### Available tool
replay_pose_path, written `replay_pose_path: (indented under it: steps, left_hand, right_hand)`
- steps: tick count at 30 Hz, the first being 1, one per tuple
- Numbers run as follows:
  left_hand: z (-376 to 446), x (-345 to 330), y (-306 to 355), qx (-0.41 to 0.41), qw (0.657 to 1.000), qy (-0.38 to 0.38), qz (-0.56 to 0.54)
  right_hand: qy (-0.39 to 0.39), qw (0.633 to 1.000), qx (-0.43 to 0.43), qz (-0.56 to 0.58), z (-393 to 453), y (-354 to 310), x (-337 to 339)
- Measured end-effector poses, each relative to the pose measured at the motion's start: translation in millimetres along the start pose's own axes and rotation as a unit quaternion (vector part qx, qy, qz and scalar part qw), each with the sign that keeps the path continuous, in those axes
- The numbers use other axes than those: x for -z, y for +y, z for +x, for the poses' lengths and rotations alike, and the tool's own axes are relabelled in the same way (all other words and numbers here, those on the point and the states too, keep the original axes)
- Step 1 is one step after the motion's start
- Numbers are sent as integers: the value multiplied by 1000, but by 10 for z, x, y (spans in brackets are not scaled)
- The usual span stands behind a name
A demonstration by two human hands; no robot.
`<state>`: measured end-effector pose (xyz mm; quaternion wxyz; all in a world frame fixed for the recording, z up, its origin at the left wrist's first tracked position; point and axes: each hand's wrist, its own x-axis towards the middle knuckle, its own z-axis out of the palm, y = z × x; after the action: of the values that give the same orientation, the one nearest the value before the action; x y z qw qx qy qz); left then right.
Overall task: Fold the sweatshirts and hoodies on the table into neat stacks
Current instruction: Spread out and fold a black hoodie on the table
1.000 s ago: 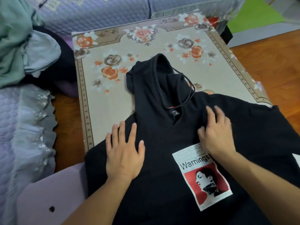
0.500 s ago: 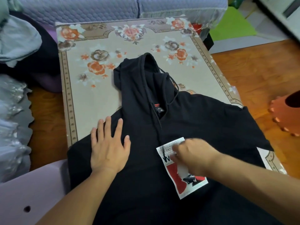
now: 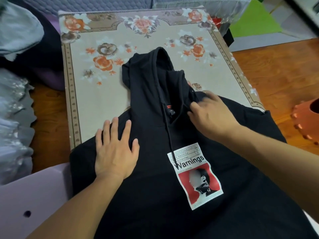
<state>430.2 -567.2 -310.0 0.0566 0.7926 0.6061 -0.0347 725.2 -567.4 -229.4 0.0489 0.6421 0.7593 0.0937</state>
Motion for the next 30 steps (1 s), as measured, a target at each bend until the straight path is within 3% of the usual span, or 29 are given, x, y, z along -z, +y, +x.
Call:
replay_pose_path:
  steps: [2, 4, 6, 8, 11, 13, 15, 18, 21, 25, 30]
  left_hand:
    - [-2, -4, -9, 1, 1000, -6, 2]
    - [0, -5, -12, 1, 1000, -6, -1]
    - [-2, 5, -2, 2, 1000, -2, -4]
    - [7, 9, 8, 1, 1000, -5, 4]
    - [22, 5, 3, -5, 1000, -15, 10]
    - [21, -8, -8, -7, 1000, -16, 6]
    - [32, -18, -31, -6, 1000, -13, -4]
    - [41, -57, -24, -10, 1000, -8, -14]
    - [38, -79, -26, -8, 1000, -9, -23]
    - [20, -67, -46, -4, 1000, -8, -18]
    - [38, -87, -47, -9, 1000, -12, -15]
  right_hand:
    - [-42, 999, -13, 20, -368, -48, 100]
    - [-195, 980, -13, 17, -711, -120, 163]
    - [-325, 942, -67, 48, -747, -129, 262]
    - [-285, 945, -133, 89, -424, -47, 339]
    - [-121, 967, -178, 138, 401, 48, 369]
    - [-61, 948, -220, 221, 1054, 130, 283]
    - [-68, 910, -265, 310, 1659, 204, 116]
    - [-152, 855, -317, 382, 2187, 181, -165]
    - [-188, 858, -305, 367, 2284, 79, -391]
    - [-124, 865, -275, 401, 2211, 49, -405]
    - [52, 863, -227, 448, 2066, 203, 332]
